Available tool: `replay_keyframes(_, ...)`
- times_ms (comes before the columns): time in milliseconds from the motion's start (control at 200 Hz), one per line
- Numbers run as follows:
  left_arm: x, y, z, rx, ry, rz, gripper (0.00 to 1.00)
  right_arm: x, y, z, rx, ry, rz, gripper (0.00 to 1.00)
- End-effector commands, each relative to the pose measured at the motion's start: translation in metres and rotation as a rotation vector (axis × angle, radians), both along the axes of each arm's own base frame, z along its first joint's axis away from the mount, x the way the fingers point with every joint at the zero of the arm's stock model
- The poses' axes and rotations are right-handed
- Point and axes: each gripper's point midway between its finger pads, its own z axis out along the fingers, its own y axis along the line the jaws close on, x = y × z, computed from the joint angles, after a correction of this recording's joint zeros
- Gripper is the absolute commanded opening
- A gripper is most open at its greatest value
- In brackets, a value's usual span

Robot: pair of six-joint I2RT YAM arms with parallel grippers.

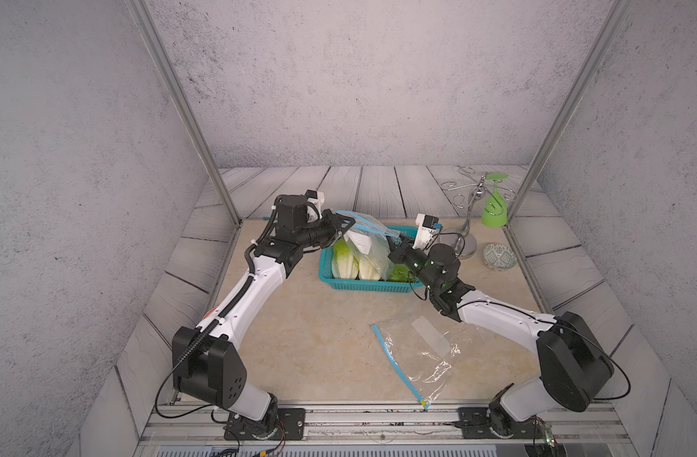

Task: Put the chinese cabbages into a zipper bag and zip it
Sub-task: Open the zipper of the food storage bag at the center of the board.

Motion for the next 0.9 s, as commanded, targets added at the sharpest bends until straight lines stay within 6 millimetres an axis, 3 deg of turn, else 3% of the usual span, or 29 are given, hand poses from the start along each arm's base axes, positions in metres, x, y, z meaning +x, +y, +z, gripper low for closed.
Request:
replay_keyframes(0,0.002,0.006,0.005,-0.013,-0.002,0.018,0.00,-0.011,0.003,0.020,0.021,-0.027,0.051,0.08)
replay_keyframes(65,0.004,0.015,0.014,0.030,-0.041,0.035,0.00,-0.016,0.009,0.022,-0.011,-0.016,0.097,0.19)
replay_keyframes(135,0.001,0.027,0.031,0.104,-0.116,0.043,0.00,-0.023,0.013,0.024,-0.045,-0.017,0.133,0.38)
replay_keyframes(230,-0.011,0.041,0.052,0.209,-0.201,0.036,0.00,-0.034,0.010,0.026,-0.123,-0.014,0.164,0.55)
replay_keyframes(425,-0.040,0.069,0.075,0.449,-0.310,0.032,0.00,-0.058,-0.007,0.024,-0.320,0.040,0.217,0.67)
replay_keyframes(556,-0.050,0.096,0.080,0.681,-0.322,0.047,0.00,-0.053,-0.027,0.021,-0.404,0.182,0.183,0.68)
replay_keyframes(651,-0.054,0.101,0.065,0.784,-0.284,-0.022,0.00,-0.051,-0.020,0.029,-0.413,0.232,0.223,0.68)
replay_keyframes(751,-0.057,0.093,0.022,0.857,-0.163,-0.164,0.00,-0.050,0.007,0.030,-0.333,0.326,0.331,0.68)
replay_keyframes(821,-0.064,0.082,-0.004,0.869,-0.112,-0.252,0.00,-0.051,0.029,0.022,-0.301,0.389,0.376,0.68)
replay_keyframes(896,-0.072,0.067,-0.019,0.848,-0.101,-0.312,0.00,-0.052,0.048,0.007,-0.288,0.432,0.381,0.68)
